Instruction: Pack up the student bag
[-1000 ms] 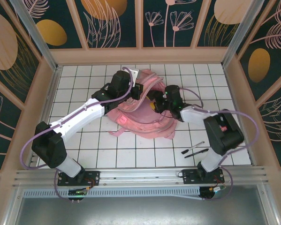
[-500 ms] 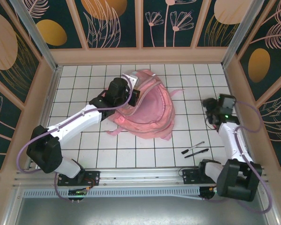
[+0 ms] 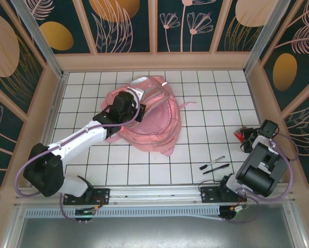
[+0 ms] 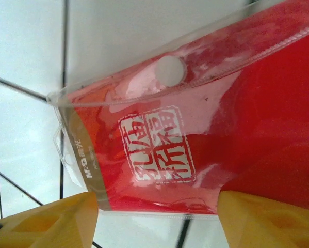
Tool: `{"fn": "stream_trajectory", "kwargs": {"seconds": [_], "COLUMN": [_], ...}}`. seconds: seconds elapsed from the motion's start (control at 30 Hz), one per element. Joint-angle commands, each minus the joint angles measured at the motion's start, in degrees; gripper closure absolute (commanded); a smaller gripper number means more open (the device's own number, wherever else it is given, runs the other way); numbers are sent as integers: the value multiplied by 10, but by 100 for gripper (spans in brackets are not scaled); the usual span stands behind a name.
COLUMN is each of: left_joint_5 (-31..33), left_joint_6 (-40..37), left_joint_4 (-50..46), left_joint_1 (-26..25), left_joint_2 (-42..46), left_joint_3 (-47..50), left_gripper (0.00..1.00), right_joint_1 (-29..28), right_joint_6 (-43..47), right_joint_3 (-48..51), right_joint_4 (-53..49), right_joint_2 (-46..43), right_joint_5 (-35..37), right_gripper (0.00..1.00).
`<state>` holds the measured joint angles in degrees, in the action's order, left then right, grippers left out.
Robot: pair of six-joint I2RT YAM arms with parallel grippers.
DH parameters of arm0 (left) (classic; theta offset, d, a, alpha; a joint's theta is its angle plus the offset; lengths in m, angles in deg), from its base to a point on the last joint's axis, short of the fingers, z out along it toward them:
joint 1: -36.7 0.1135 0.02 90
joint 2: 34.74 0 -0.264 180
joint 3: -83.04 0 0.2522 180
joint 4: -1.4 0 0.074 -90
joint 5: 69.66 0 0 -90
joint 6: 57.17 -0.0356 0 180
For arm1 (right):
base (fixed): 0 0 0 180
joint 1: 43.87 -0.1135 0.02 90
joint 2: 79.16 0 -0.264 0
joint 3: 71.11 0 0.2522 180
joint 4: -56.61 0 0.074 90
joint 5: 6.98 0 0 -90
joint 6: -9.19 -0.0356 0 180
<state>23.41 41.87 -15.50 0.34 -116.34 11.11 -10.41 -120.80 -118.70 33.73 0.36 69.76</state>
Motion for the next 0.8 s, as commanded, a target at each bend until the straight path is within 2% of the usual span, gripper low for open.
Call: {"fn": "stream_trajectory", "kwargs": {"seconds": [0.0, 0.2, 0.37, 0.47, 0.6, 0.77], "left_joint_5": [8, -9, -31, -37, -58, -70], "left_joint_6": [16, 51, 77, 70, 67, 64], "left_joint_4": [1, 8, 9, 0, -5, -9], "left_joint_1": [6, 27, 56, 61, 62, 62], "left_joint_2": [15, 31, 43, 40, 34, 27], "left_joint_3": [11, 49, 64, 59, 48, 28], "left_gripper": [100, 100, 100, 100, 100, 100], "right_joint_1": [-66, -252, -366, -396, -400, -400], "right_joint_6": [50, 17, -43, -53, -51, -54], "right_joint_3": [2, -25, -34, -41, -54, -92], "right_joint_4": [-8, -28, -14, -32, -72, -147], "right_joint_2": [56, 57, 57, 57, 27, -27], "right_joint_5": [-61, -52, -50, -38, -39, 15], "right_gripper": [37, 41, 42, 42, 40, 31]}}
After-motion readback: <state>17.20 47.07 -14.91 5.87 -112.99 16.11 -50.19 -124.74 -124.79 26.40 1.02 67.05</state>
